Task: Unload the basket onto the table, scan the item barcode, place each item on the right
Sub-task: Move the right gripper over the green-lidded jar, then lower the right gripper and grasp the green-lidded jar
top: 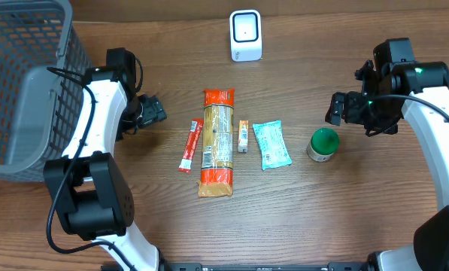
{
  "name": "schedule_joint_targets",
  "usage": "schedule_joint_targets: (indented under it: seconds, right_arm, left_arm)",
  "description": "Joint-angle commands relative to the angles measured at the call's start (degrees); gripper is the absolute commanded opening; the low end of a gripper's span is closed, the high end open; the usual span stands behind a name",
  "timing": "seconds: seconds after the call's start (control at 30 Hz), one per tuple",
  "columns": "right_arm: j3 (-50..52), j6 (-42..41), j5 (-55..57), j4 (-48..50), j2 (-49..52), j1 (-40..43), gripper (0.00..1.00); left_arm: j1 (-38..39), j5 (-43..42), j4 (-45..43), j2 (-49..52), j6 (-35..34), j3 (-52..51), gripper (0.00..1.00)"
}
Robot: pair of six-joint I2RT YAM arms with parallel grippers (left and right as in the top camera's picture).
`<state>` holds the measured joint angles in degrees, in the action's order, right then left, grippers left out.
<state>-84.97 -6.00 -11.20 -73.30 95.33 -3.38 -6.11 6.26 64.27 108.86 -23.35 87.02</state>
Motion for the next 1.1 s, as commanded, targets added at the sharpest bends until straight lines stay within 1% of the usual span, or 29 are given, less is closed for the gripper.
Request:
schedule_joint_targets:
  seconds: [0.0, 0.3, 0.4, 0.5, 0.6, 0.7, 0.93, 1.07]
  right_arm:
    - [-0.87, 0.04, -0.46, 0.22, 0.00, 0.13, 1.00]
    - [-0.87, 0.00, -0.96, 8.13, 0.00, 0.13, 1.00]
    - [-0.87, 0.00, -1.03, 6.54, 0.00, 0.13, 1.00]
    - [-0.87, -0.07, -3.58, 5.55, 0.00, 0.13, 1.00]
    - [-0.48, -3.10, -3.89, 4.48, 0.00, 0.07, 1.00]
    - [0.13, -3.30, -3.87, 3.93, 0.00, -0.50, 1.00]
    - [4.24, -9.07, 3.19, 5.18, 0.00, -4.15, 1.00]
    - [7.67, -9.27, 3.80, 8.39, 0.00, -6.43, 1.00]
  left_arm:
    - [-0.26, 0.33, -0.09, -0.96, 1.53, -0.33, 1.00]
    - [-0.26, 0.33, -0.09, -0.96, 1.53, -0.33, 1.00]
    - [-0.26, 0.33, -0.09, -0.96, 1.53, -0.33, 1.00]
    - [-0.24, 0.33, -0.09, -0.96, 1.53, -0.33, 1.00]
    - [-0.26, 0.31, -0.09, -0.96, 1.53, -0.33, 1.00]
    - [-0.26, 0.33, -0.09, -0.96, 1.53, -0.33, 1.00]
    - [-0.26, 0.31, -0.09, -0.96, 1.53, -0.33, 1.00]
    - [-0.26, 0.33, -0.09, -0.96, 1.53, -0.33, 0.99]
